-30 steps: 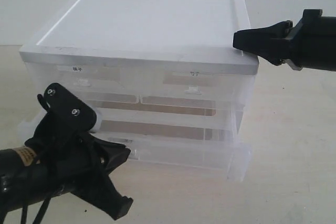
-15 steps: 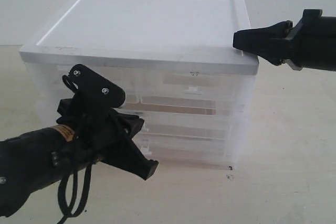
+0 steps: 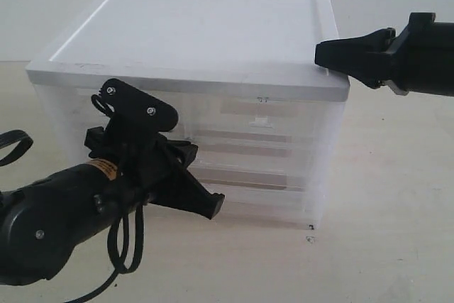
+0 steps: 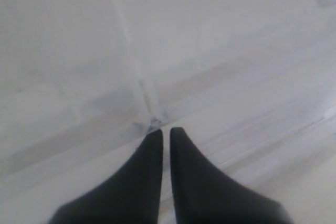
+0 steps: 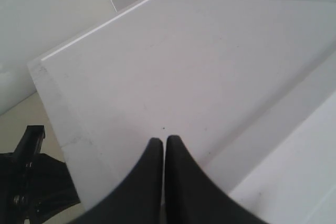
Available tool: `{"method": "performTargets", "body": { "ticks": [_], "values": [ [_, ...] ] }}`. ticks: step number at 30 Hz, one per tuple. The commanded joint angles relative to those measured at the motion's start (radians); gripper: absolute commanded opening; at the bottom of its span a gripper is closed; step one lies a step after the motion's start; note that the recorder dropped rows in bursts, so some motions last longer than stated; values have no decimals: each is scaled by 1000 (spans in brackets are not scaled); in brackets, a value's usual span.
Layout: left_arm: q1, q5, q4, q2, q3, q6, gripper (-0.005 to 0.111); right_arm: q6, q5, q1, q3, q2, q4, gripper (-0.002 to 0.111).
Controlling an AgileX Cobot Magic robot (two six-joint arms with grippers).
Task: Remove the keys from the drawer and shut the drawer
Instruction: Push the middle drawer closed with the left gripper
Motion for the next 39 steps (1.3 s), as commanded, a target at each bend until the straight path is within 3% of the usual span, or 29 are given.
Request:
{"method": "performTargets", "body": {
  "ticks": [1,8,11,13,20,25,33,39],
  "values": [
    [-15,-2,-10,1,-5,-13,5,-8,41,0,9,8,-70,0],
    [-130,24,-8,-83,85,9,5,-11,43,0,9,8,-72,0],
    [-120,223,56,-96,102,85,5,-11,43,0,9,8,-70,0],
    [-107,271,53,-64,100,85,5,-15,43,0,9,8,-67,0],
    [-102,-65,46,160,87,97,5,-15,53,0,9,8,-81,0],
    [-102,-192,-38,251,47,102,5,-17,75,0,9,8,-75,0],
    [-43,-101,-114,279,-35,190,5,-17,92,0,9,8,-73,0],
    [-52,-64,-140,249,-37,197,5,-17,90,0,9,8,-75,0]
  ]
}}
